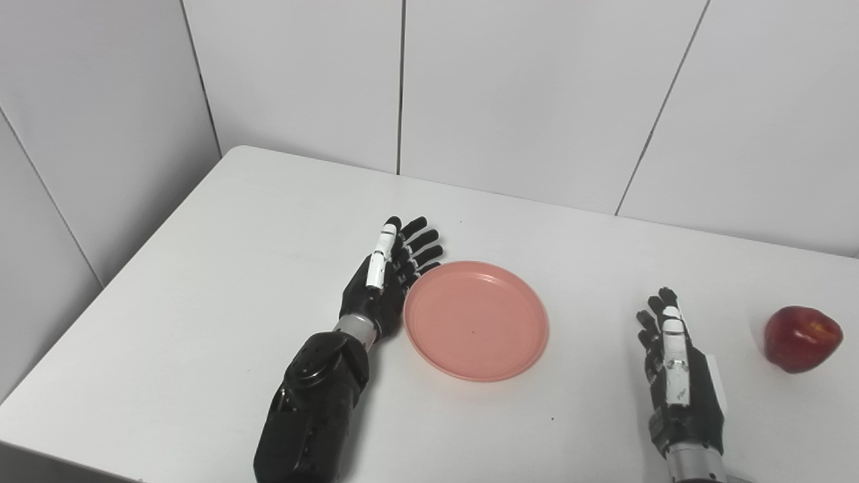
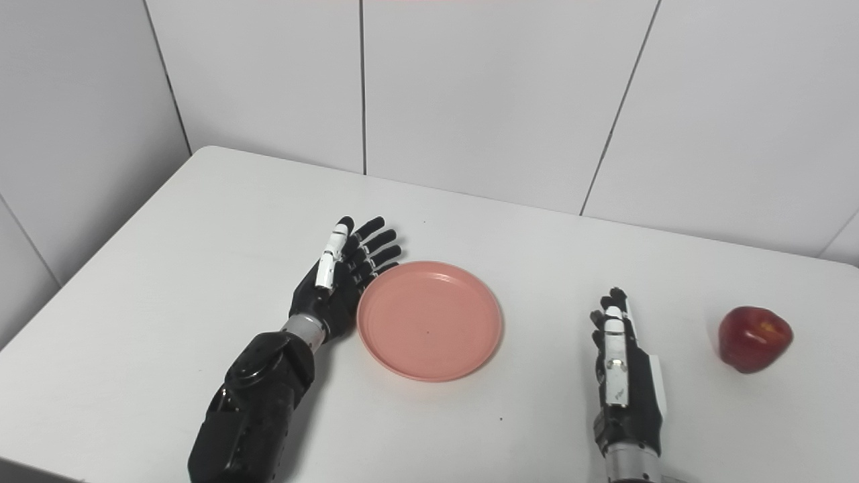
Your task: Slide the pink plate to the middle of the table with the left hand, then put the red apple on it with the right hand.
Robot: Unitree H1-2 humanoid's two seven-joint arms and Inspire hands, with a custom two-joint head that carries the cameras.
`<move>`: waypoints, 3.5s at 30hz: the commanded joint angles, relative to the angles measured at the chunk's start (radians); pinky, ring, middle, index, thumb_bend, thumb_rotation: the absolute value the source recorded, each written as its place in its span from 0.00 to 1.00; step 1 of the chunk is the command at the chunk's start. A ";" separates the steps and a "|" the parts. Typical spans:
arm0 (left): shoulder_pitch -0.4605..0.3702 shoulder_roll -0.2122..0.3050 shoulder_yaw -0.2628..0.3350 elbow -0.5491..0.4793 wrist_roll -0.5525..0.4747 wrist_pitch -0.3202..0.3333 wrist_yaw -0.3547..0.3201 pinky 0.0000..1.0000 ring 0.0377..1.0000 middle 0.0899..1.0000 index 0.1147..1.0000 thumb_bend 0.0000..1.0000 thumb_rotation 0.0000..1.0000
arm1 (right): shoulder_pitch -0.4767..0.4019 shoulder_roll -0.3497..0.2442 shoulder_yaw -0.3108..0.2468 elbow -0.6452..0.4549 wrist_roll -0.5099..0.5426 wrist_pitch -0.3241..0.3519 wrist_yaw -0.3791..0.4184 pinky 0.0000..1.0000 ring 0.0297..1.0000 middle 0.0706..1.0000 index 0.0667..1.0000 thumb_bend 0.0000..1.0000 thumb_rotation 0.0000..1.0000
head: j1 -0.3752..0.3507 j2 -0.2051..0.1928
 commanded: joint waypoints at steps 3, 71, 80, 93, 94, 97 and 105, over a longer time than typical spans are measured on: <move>-0.004 -0.030 -0.021 -0.042 0.028 0.031 0.028 0.84 0.83 0.84 0.82 0.38 1.00 | -0.039 0.017 0.004 -0.019 -0.005 -0.029 -0.006 1.00 0.95 0.97 0.97 0.26 1.00 | -0.020 0.008; 0.066 0.033 -0.088 -0.034 0.144 -0.096 -0.046 0.83 0.83 0.85 0.83 0.40 1.00 | -0.170 -0.063 -0.002 -0.134 -0.248 0.034 -0.065 0.89 0.89 0.89 0.88 0.32 0.94 | -0.282 0.030; 0.073 0.056 -0.054 -0.028 0.100 -0.102 -0.086 0.85 0.85 0.85 0.84 0.40 1.00 | -0.201 -0.133 0.021 -0.186 -0.449 0.067 -0.065 0.81 0.87 0.87 0.87 0.53 0.74 | -0.372 0.015; 0.067 0.079 -0.028 0.026 0.079 -0.154 -0.128 0.87 0.86 0.86 0.84 0.41 1.00 | -0.239 -0.201 -0.006 -0.244 -0.596 0.122 -0.042 0.76 0.84 0.86 0.90 0.88 0.34 | -0.446 -0.004; 0.066 0.081 -0.026 0.032 0.075 -0.159 -0.132 0.87 0.86 0.86 0.84 0.41 1.00 | -0.242 -0.208 -0.010 -0.246 -0.610 0.135 -0.039 0.76 0.84 0.86 0.90 0.88 0.34 | -0.451 -0.006; 0.063 0.088 -0.020 0.050 0.064 -0.172 -0.143 0.87 0.86 0.86 0.85 0.41 1.00 | -0.247 -0.225 -0.023 -0.252 -0.650 0.163 -0.021 0.80 0.86 0.87 0.91 0.91 0.36 | -0.471 -0.014; 0.056 0.101 -0.004 0.093 0.038 -0.202 -0.165 0.88 0.86 0.87 0.85 0.40 1.00 | -0.251 -0.270 -0.087 -0.237 -0.720 0.175 0.017 0.77 0.87 0.89 0.93 0.95 0.39 | -0.490 -0.021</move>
